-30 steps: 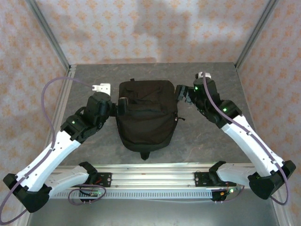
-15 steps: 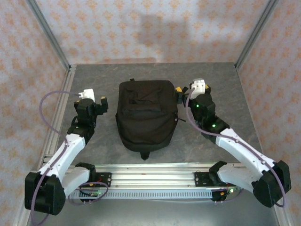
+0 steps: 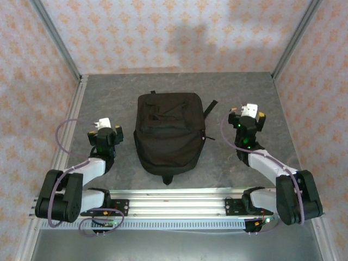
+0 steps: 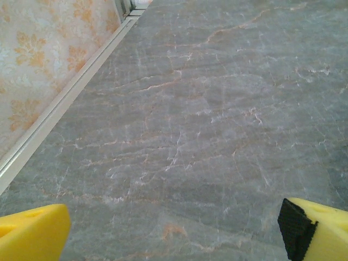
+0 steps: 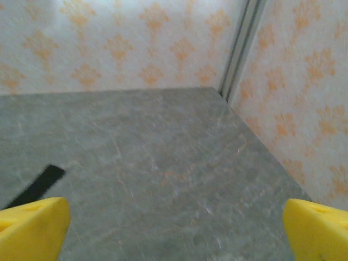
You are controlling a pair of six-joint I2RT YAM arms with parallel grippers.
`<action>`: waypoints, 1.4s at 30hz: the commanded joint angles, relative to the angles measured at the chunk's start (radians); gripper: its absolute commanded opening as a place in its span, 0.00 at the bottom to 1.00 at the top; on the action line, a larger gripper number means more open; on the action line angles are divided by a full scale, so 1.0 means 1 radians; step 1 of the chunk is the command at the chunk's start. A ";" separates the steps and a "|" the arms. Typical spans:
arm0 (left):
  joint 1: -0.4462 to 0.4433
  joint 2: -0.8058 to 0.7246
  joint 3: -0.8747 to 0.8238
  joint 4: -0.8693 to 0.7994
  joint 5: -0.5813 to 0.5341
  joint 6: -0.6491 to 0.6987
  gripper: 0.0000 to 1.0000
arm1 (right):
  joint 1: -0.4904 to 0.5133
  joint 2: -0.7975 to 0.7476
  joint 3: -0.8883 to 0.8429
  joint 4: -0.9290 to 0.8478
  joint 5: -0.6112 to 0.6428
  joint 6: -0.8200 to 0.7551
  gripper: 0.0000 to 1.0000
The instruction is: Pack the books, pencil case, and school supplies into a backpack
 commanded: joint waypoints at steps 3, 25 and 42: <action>0.009 0.184 0.022 0.314 0.072 -0.005 1.00 | -0.063 0.094 -0.081 0.127 -0.021 0.141 1.00; 0.012 0.255 0.132 0.180 0.193 0.043 1.00 | -0.204 0.313 -0.036 0.207 -0.372 0.166 0.99; 0.023 0.247 0.117 0.197 0.138 0.007 1.00 | -0.215 0.317 -0.029 0.198 -0.394 0.174 0.99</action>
